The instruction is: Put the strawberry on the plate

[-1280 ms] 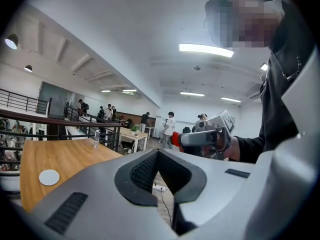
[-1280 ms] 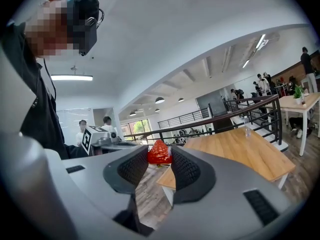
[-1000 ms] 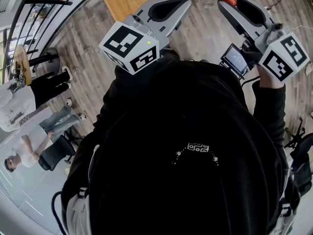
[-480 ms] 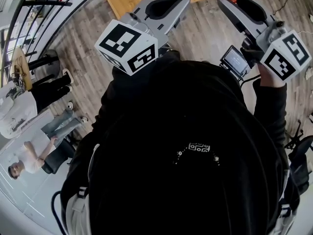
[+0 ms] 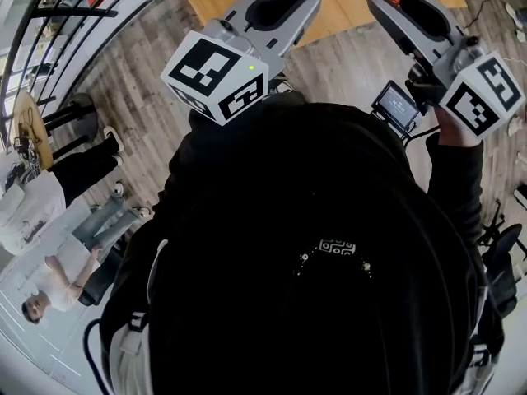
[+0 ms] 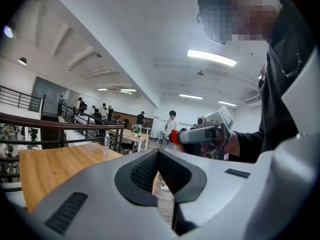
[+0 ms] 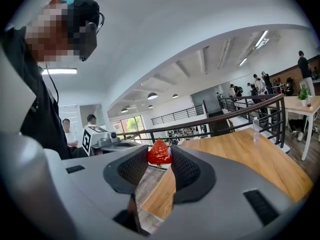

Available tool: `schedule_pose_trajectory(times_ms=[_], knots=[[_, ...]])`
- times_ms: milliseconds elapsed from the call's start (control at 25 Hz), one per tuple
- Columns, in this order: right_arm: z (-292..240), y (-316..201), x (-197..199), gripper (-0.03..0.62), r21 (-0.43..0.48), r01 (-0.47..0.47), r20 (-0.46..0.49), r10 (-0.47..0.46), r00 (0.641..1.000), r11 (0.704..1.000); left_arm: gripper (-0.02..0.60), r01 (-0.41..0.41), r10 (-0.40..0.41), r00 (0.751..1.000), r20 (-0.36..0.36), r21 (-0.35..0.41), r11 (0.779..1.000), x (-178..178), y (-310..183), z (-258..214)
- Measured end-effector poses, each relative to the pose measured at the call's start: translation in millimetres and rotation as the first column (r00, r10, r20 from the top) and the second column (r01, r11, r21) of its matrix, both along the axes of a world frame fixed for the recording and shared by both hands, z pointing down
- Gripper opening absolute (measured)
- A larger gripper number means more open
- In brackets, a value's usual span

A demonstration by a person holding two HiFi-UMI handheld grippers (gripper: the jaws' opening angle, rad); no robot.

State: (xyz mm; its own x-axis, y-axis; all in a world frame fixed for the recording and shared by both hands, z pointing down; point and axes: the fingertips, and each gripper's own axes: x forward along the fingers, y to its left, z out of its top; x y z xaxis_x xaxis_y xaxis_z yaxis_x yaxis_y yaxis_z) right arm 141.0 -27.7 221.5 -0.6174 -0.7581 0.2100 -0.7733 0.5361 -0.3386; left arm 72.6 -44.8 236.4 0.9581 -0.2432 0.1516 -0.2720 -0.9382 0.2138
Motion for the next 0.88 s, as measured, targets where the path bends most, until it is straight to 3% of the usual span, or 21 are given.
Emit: schedule_pose_trajectory(times_ms=[240, 480, 640, 800, 880], knots=[[12.3, -59.3, -55.2, 0.152, -0.03, 0.011, -0.018, -0.012, 1.0, 0.999, -0.003, 0.015, -0.015, 1.0, 0.005, -0.022, 1.0, -57.1, -57.6, 19.9], [24.6, -73.8, -58.4, 0.152, -0.064, 0.039, -0.078, -0.044, 0.996, 0.997, -0.003, 0.064, -0.064, 0.998, -0.003, 0.031, 0.997, -66.0, -65.7, 27.5], [16.4, -67.1, -68.0, 0.152, -0.073, 0.054, -0.101, -0.061, 0.993, 0.996, -0.003, 0.046, -0.046, 0.999, -0.008, 0.004, 0.999, -72.8, -44.9, 35.0], [25.0, -75.8, -75.0, 0.152, -0.083, 0.087, 0.035, -0.084, 0.996, 0.993, -0.003, 0.035, -0.039, 0.997, -0.059, -0.069, 0.997, -75.1, -42.5, 58.9], [22.6, -92.5, -85.4, 0.152, -0.084, 0.095, 0.046, -0.091, 0.995, 0.992, -0.003, 0.053, -0.06, 0.995, -0.08, -0.09, 0.995, -86.5, -56.4, 57.0]])
